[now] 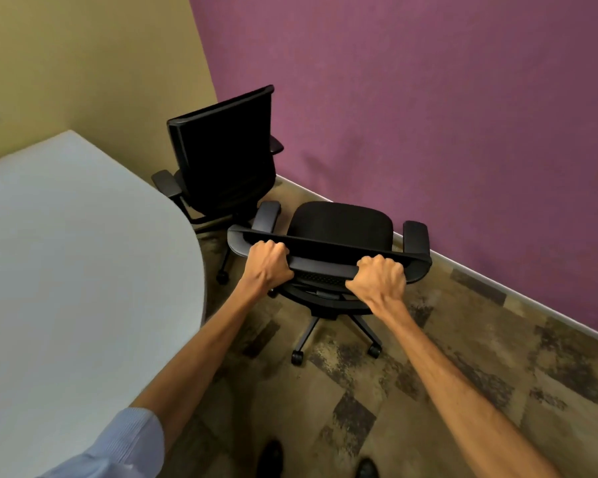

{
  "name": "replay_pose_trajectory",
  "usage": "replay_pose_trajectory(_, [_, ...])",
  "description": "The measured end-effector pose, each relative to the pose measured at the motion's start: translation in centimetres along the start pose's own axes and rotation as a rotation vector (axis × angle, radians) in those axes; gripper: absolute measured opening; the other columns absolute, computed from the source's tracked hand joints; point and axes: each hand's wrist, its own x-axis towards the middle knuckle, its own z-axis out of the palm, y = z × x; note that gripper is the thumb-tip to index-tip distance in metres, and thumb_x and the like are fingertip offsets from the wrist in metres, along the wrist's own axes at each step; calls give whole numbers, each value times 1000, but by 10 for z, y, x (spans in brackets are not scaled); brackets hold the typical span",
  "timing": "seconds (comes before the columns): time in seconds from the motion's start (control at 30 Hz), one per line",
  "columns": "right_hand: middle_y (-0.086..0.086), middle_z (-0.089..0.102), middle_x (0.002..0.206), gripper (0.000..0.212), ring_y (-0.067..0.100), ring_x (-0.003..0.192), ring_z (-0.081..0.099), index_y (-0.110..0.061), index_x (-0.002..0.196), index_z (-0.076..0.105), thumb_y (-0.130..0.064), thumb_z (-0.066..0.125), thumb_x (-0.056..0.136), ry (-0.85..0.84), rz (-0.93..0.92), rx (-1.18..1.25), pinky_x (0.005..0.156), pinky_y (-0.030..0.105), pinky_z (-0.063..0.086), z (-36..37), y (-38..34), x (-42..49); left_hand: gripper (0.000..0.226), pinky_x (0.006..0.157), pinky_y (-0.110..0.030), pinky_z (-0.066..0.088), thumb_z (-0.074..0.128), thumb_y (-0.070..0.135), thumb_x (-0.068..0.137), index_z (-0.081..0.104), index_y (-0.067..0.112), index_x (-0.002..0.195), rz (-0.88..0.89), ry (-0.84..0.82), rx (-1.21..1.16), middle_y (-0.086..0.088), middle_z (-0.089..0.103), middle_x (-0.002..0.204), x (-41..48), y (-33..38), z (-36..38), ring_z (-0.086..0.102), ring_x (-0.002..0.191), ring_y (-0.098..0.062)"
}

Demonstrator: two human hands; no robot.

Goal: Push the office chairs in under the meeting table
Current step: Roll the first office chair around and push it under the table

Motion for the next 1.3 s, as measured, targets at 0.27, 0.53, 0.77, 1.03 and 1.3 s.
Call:
replay_pose_trajectory(0.27, [2,60,52,20,23,50,61,-20,72,75,-35,69,59,13,-221,-21,47,24,26,0,40,-23,20,57,-28,35,61,29,60,67,12,67,-133,-41,5,-2,59,59,-60,37,-2,60,59,-29])
replay_pose_trajectory(0.53, [7,57,44,20,31,42,58,-18,56,72,-31,80,44,50,-453,69,43,30,44,4,85,0,23,47,-25,21,55,27,53,33,21,50,-262,180,-98,13,7,46,-96,91,7,21,38,-14])
replay_pose_trajectory(0.77, [3,54,39,16,26,36,55,-19,49,67,-33,61,53,128,-626,213,41,27,42,6,70,38,12,46,-25,27,59,27,56,54,18,51,-461,108,-80,8,31,45,-92,91,17,33,41,-15])
replay_pose_trajectory(1.03, [1,58,43,17,25,40,58,-19,52,68,-21,82,42,69,-846,254,42,27,44,11,38,108,13,54,-29,27,59,32,67,65,20,68,-692,59,-10,4,46,56,-63,84,21,44,50,-19])
replay_pose_trajectory(1.3, [5,59,45,24,27,43,59,-19,57,71,-23,85,37,-27,-996,216,46,27,42,11,-3,155,16,56,-29,30,62,32,63,64,18,69,-898,29,-39,4,41,56,-39,69,9,41,52,-19])
